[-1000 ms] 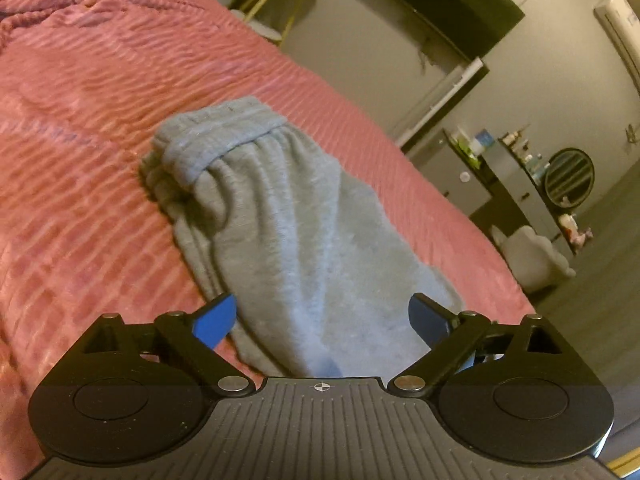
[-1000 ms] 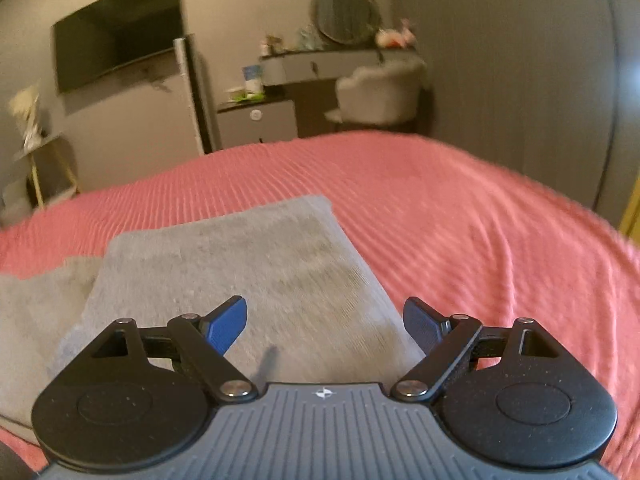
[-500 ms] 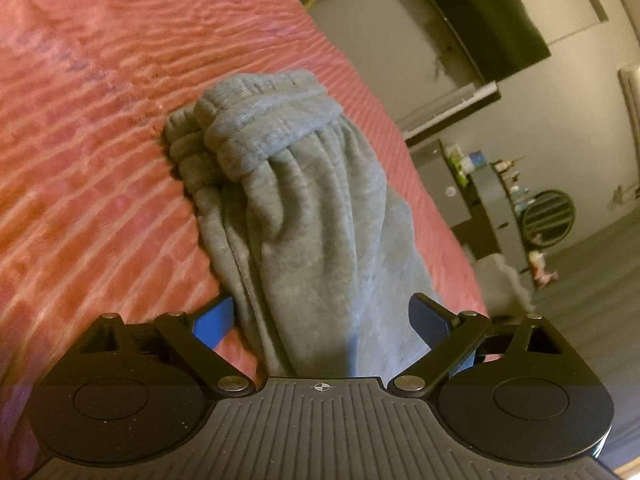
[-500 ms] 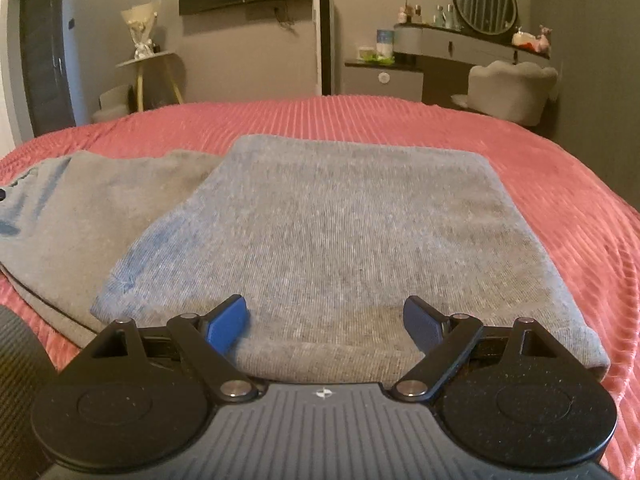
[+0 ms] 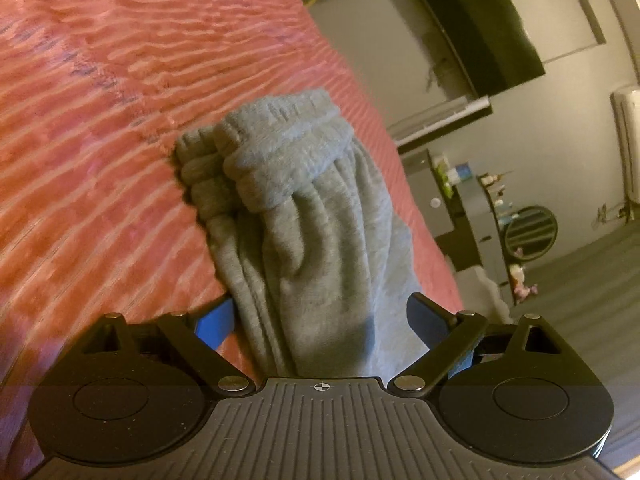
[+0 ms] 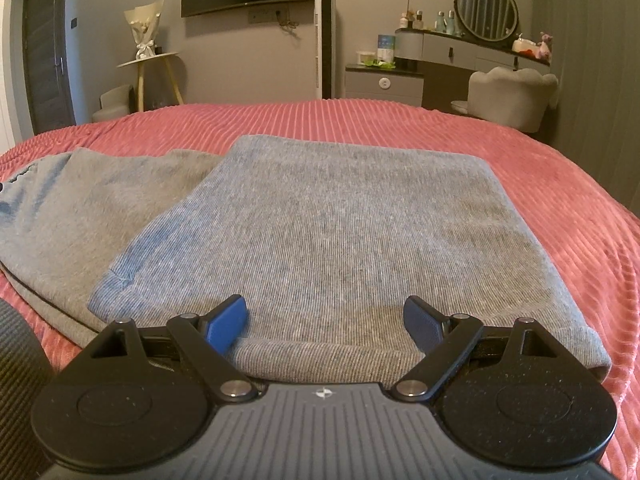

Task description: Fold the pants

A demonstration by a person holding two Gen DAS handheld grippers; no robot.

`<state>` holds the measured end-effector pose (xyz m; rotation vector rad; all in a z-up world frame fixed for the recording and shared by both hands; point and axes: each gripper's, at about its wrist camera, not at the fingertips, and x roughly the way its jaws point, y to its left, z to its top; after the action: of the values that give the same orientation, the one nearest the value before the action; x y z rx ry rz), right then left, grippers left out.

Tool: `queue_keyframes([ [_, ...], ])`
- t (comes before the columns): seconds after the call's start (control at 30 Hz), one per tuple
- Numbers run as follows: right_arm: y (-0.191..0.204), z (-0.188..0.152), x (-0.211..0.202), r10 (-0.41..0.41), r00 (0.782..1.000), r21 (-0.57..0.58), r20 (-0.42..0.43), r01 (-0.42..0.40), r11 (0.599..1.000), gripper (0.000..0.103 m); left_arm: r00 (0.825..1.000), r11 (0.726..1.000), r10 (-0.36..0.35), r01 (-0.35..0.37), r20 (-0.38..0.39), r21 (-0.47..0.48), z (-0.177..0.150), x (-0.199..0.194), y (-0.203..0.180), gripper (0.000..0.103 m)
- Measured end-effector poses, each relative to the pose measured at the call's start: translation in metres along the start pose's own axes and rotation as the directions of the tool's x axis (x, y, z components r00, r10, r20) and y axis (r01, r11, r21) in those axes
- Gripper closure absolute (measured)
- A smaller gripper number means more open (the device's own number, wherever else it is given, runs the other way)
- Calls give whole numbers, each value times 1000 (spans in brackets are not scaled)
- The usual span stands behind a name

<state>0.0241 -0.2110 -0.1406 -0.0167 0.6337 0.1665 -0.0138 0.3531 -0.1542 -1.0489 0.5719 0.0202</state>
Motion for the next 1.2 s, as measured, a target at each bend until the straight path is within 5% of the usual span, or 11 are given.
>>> queue_keyframes([
  [0.13,-1,0,0,1,1000,0,-1,-1,1000,17,995,996,-89,88,34,29,2,5,-3,9],
  [0.27,0,0,0,-3,1000,-4,2,3,1000,17,993,991,-105,101,48,83,-2,12,1,11],
  [0.47,-1,-1,0,-5,1000,-10,5,5,1000,17,992,997,-78,77,96,17,1,13,7,15],
  [0.6,-1,-2,0,-6,1000,-12,9,6,1000,17,984,988,-146,149,99,-26,12,15,10,15],
  [0.77,-1,-2,0,-7,1000,-14,11,7,1000,17,970,976,-219,217,103,36,15,18,10,40],
  [0.87,0,-2,1,-9,1000,-16,12,9,1000,17,992,996,-83,84,92,-8,17,28,17,42],
  [1.1,1,-2,1,-13,1000,-20,14,13,1000,17,995,995,-65,71,73,-76,30,44,1,12],
  [1.17,1,-2,1,-12,1000,-20,14,13,1000,17,996,996,-39,46,78,-82,32,49,-2,14],
  [1.2,1,-2,1,-12,1000,-20,14,13,1000,17,997,997,-21,27,77,-76,33,51,-4,25],
])
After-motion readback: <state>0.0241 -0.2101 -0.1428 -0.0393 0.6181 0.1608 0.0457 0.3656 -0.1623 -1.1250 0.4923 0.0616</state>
